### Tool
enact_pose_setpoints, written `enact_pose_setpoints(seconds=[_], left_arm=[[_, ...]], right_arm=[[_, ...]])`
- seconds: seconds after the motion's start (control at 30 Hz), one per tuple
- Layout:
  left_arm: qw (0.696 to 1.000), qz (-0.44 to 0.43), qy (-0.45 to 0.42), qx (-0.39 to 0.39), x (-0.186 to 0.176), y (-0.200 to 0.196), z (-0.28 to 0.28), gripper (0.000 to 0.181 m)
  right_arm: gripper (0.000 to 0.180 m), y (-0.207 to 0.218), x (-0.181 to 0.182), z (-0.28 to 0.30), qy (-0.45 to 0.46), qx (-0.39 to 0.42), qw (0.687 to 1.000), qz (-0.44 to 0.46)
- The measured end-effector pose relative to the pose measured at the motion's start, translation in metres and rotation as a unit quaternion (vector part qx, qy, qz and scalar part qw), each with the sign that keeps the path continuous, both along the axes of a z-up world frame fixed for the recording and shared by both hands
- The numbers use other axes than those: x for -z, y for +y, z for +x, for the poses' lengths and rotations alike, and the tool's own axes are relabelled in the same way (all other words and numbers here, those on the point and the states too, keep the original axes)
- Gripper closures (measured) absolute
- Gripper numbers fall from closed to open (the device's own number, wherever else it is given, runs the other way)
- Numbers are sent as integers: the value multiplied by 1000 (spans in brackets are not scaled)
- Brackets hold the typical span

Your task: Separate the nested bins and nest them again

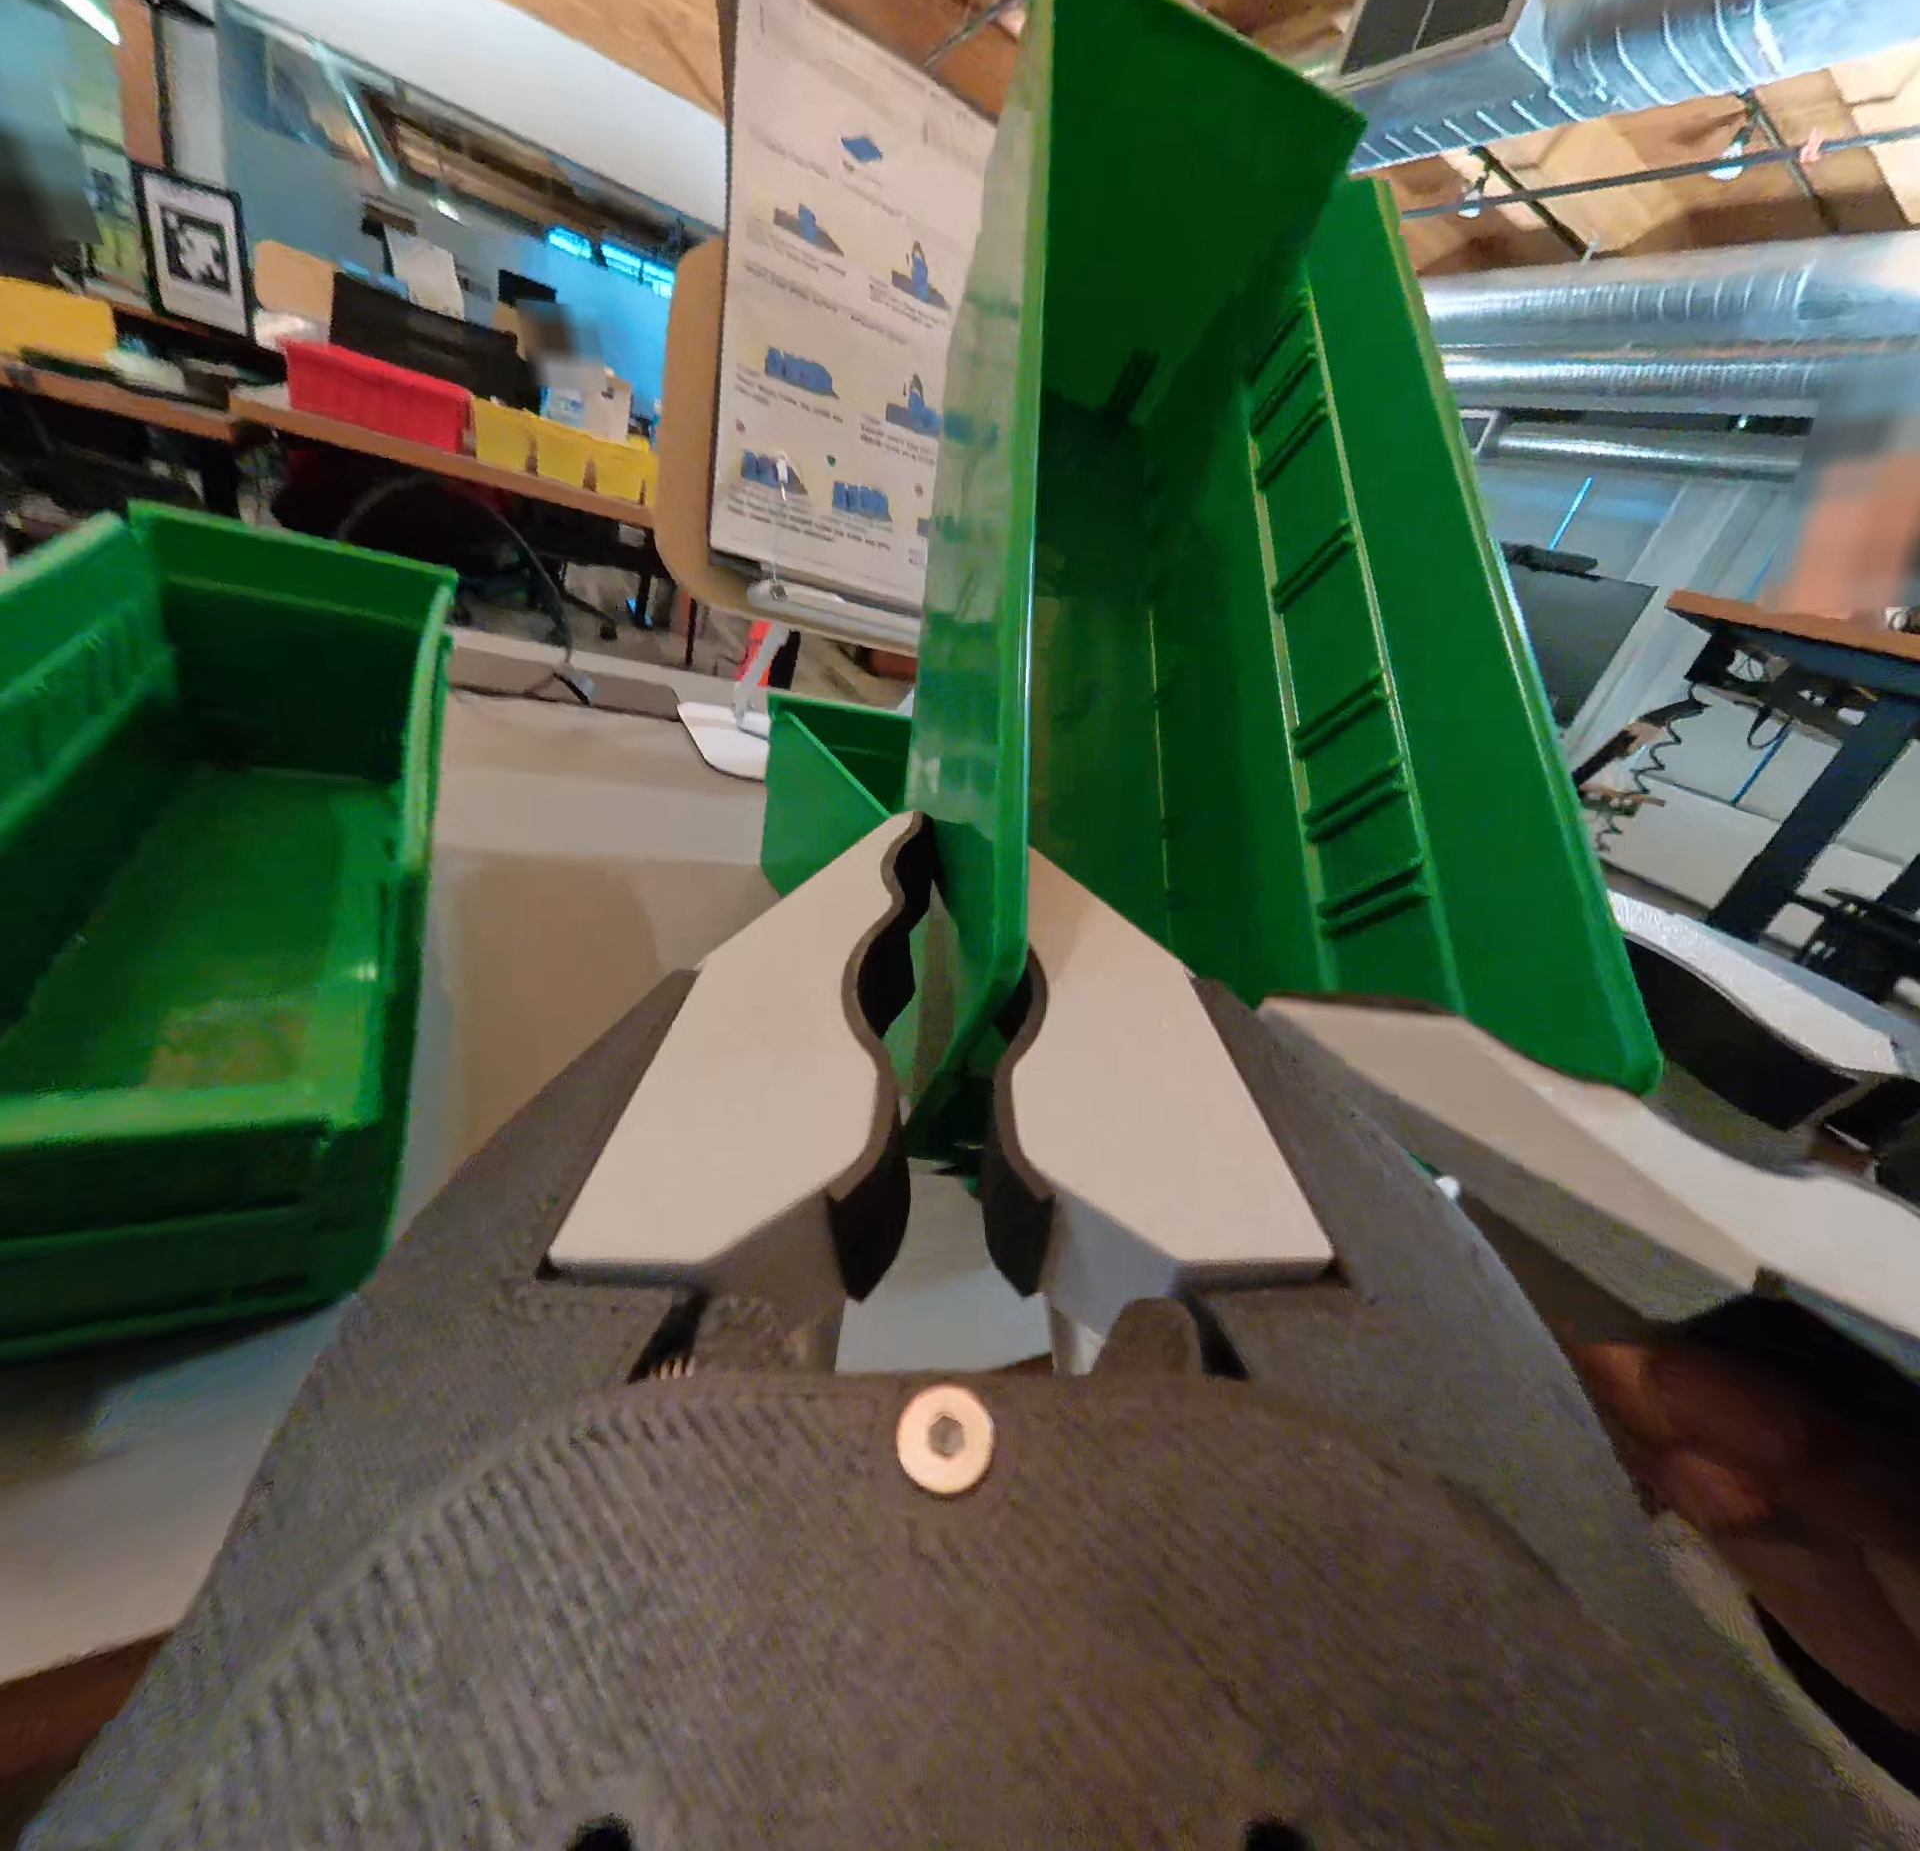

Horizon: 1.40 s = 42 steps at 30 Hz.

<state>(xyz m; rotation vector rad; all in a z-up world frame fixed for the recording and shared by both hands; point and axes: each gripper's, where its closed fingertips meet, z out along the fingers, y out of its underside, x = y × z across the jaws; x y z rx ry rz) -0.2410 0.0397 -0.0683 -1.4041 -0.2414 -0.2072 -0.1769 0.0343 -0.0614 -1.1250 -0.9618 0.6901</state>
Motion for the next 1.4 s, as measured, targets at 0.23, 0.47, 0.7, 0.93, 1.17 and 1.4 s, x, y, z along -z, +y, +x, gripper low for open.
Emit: enact_pose_setpoints(seconds=[0.23, 0.47, 0.7, 0.93, 1.17, 1.4], left_arm=[[992, 55, 40, -103, -65, -13, -92, 179], [991, -70, 37, -109, -88, -11, -189, 179], [976, -185, 46, -104, -34, 0, -201, 178], [967, -218, 68, -114, -12, 12, -197, 178], [967, -223, 29, -116, -2, 13, -203, 178], [967, -228, 20, -112, 2, 12, -205, 178]], right_arm=[[130, 3, 12, -1, -25, -8, 1000, 17], [140, 7, 36, -8, -61, -19, 998, -3], [144, -4, 79, -22, -134, -73, 988, -14], [144, 2, 89, -21, -148, -80, 985, -38], [144, 2, 90, -21, -149, -82, 984, -43], [144, 0, 92, -22, -152, -82, 984, -38]])
